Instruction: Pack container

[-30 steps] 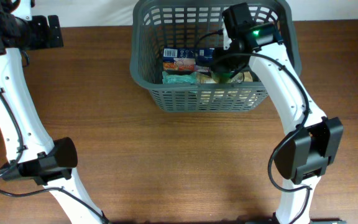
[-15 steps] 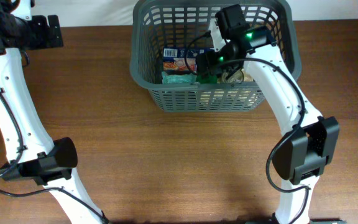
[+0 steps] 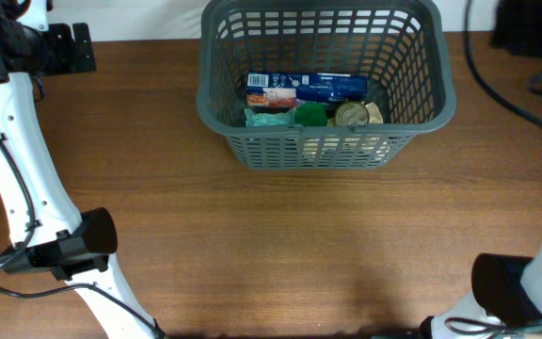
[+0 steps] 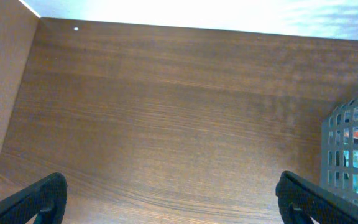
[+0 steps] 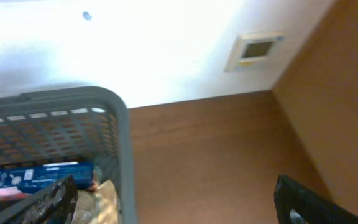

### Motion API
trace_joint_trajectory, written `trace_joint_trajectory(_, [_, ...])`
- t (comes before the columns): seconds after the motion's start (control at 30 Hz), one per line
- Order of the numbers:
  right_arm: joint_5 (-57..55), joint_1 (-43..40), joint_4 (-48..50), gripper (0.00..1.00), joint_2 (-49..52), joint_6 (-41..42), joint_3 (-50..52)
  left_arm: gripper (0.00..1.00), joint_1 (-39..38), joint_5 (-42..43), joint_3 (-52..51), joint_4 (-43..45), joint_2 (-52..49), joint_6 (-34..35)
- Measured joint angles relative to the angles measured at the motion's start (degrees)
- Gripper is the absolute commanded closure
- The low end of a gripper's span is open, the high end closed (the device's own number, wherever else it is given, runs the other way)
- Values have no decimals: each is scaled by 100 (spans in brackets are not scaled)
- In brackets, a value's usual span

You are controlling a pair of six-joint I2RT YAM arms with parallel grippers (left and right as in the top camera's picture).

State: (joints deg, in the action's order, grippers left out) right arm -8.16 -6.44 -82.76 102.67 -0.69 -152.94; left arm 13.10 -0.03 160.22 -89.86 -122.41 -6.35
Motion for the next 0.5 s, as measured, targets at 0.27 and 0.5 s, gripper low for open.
trace_joint_trajectory(0.27, [-289, -17, -568, 0, -1926, 2, 293, 1, 0, 0, 0, 7, 0, 0])
trace_joint_trajectory(0.5, [-726, -17, -1329, 1, -4321, 278, 1432, 1, 0, 0, 0, 4, 0, 0])
